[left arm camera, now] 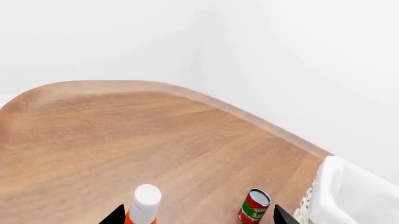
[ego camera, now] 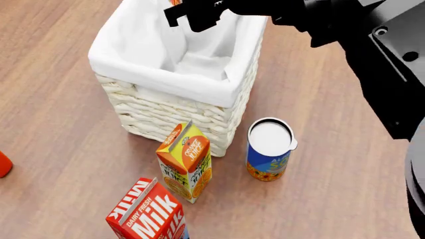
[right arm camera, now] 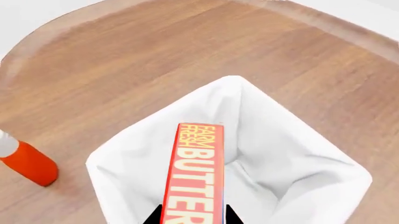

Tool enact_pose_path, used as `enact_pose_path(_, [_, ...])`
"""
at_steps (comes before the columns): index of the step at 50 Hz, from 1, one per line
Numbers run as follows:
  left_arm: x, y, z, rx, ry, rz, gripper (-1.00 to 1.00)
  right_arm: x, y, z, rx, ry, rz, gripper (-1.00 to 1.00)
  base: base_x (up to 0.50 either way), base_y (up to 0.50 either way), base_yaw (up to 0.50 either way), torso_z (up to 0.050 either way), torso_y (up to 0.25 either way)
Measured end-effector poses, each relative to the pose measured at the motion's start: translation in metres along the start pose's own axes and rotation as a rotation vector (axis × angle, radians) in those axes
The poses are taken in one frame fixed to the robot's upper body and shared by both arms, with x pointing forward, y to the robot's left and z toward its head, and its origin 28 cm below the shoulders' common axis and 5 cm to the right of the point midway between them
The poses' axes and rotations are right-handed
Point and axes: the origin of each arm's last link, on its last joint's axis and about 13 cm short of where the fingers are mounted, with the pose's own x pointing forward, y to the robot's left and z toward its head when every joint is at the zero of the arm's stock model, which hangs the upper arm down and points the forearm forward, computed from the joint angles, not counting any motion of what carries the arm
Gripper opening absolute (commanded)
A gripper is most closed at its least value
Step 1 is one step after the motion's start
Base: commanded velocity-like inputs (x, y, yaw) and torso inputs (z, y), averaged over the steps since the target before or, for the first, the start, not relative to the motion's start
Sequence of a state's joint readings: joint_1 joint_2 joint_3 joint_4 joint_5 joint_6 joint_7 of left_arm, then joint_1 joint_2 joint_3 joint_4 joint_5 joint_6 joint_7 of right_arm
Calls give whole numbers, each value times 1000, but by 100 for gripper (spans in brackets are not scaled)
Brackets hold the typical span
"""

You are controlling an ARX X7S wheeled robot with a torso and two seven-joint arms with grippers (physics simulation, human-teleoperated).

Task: Pick up the butter and put it in the basket.

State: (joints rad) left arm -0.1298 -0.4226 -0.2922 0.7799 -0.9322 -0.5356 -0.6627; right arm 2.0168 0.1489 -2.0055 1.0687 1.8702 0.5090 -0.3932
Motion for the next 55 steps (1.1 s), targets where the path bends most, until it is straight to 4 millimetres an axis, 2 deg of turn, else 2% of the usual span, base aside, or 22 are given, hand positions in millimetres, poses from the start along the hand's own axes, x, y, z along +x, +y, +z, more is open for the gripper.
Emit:
enact_pose_path(22, [-9,-6,1,-2,16,0,100,2,1,1,9,145,-10,-100,0,0,0,0,1])
enact_pose_path(55, [-14,-10,5,-2,22,-5,100,7,4,-4,12,189,28,-100,0,0,0,0,1])
